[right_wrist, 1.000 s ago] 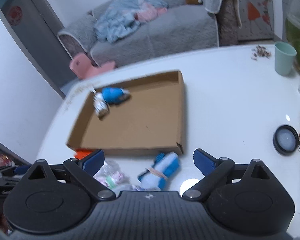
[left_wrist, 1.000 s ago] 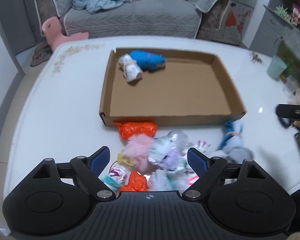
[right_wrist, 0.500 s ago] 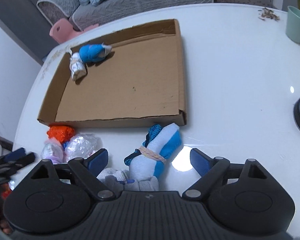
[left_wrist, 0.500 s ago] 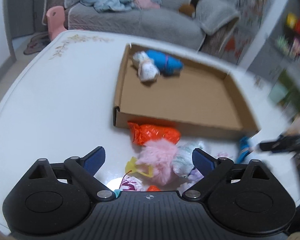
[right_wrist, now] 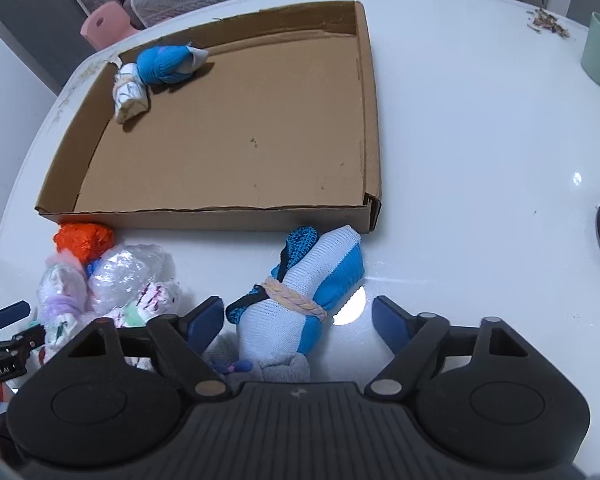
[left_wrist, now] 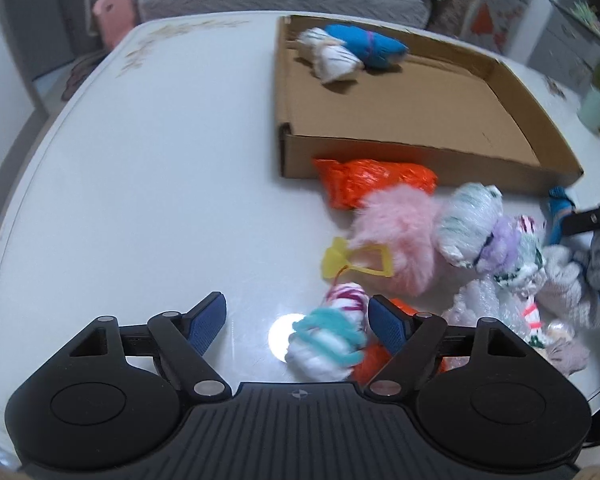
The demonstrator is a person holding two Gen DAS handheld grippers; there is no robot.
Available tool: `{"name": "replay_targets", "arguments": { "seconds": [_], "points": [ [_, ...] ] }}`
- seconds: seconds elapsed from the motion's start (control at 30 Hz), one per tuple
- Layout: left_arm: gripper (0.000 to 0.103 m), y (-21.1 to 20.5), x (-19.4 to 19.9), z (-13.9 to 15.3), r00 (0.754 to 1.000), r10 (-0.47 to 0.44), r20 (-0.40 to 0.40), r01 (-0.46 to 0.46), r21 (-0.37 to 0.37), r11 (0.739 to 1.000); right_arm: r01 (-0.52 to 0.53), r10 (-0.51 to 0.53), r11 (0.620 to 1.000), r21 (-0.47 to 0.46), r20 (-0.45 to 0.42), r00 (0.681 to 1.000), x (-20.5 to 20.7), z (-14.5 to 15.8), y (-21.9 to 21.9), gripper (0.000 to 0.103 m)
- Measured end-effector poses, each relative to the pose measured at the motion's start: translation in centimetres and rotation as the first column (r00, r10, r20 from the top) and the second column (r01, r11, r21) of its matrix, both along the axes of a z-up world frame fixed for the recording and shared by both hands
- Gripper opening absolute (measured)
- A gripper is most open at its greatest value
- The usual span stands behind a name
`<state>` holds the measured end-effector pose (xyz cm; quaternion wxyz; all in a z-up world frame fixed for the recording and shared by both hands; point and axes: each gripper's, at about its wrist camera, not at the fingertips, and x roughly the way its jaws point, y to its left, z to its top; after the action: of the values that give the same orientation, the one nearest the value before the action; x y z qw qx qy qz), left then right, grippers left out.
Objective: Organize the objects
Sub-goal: 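Grasp the teal-banded white sock with left tool while right tool grasps blue-white sock, then place both held socks into the tray beside the first rolls and release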
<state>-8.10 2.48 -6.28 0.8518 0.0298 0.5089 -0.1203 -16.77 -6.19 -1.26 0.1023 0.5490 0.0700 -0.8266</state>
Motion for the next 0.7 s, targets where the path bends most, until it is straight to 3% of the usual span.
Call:
{"name": "replay_targets", "arguments": {
  "seconds": [0.1,0.27,0.33,0.53,0.7],
  "points": [
    [0.073,-0.4,0.2,-0.9,1.0,-0.022,-0.001,0.022,0.033,0.999,-0.016,0.016,1.0,-0.003,0.017,1.0,0.0,-0.6,-0.3,0.056],
    [0.052,-0.4,-0.3,-0.8,0.999,-0.05,0.016,0.05,0.048,0.998,-0.017,0.017,1.0,-0.014,0.012,1.0,0.3,-0.4,0.3,0.054],
    [0.035,-0.4,-0.4,-0.6,0.998,-0.055,0.022,0.054,0.05,0.997,-0.01,0.01,1.0,-0.011,0.003,1.0,0.4,-0.2,0.6,0.054],
    [0.034,-0.1,-0.5,-0.3,0.999,-0.033,0.01,0.032,0.039,0.999,-0.01,0.01,1.0,-0.015,-0.025,1.0,0.9,0.6,1.6,0.053],
    [0.034,1.0,-0.6,2.0,0.999,-0.003,0.042,0.003,0.007,1.0,-0.016,0.011,0.998,-0.059,-0.08,0.997,0.9,2.2,1.8,0.053]
  ]
}}
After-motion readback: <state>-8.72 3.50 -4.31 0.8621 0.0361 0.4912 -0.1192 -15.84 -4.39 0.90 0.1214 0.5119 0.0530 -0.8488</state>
